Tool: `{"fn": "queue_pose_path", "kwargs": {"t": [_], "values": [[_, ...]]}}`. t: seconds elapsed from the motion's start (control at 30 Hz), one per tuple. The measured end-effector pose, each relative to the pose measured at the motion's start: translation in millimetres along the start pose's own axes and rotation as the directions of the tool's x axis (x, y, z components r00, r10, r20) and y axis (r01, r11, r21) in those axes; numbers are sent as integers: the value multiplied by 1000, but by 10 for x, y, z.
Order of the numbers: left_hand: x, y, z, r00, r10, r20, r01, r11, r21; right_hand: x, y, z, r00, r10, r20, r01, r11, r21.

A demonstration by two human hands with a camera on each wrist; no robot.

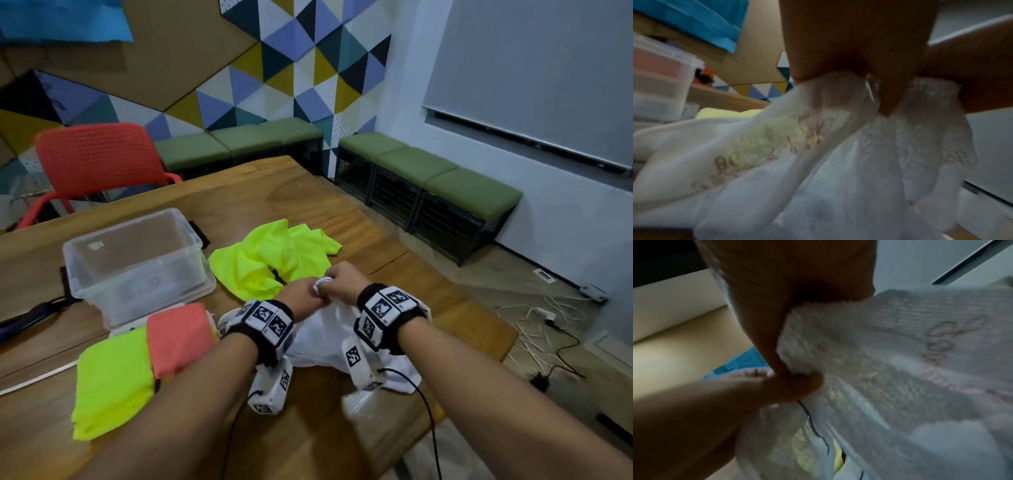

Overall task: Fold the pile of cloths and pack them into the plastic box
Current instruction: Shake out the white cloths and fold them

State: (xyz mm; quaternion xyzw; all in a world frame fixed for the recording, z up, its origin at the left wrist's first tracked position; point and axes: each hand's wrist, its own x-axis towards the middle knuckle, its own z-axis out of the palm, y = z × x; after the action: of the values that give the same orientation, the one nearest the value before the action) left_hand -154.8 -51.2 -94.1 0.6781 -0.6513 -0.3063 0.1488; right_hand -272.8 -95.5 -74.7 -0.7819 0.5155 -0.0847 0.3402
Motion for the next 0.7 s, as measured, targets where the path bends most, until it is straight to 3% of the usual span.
{"fn": "queue_pose_path", "kwargs": {"t": [0.1,0.17,0.27,0.33,0.4,0.5,0.6,0.7], "values": [[14,-293,-184,984,-148,-98,157,983,92,-21,58,-87,994,-57,94,55,998,28],[55,-649,-440,947,-278,-159,300,945,134,-34,200,-199,990,-56,133,44,995,90],[15,-1051,-756,878,-400,-264,452,873,182,-68,402,-329,996,-19,83,-10,944,330],[-16,-1186,-836,853,-454,-258,503,846,177,-40,524,-352,1000,3,30,-17,879,477],[-30,-1188,-816,880,-426,-208,460,874,155,-19,563,-353,999,22,-48,8,845,535],[-11,-993,-623,967,-253,-25,254,952,168,26,493,-199,993,44,-107,2,919,395],[-23,-692,-431,985,-109,134,83,980,182,114,373,68,998,-66,-3,65,973,223],[-57,-503,-422,996,45,80,-44,999,-20,203,230,293,977,-148,155,165,981,-98]]}}
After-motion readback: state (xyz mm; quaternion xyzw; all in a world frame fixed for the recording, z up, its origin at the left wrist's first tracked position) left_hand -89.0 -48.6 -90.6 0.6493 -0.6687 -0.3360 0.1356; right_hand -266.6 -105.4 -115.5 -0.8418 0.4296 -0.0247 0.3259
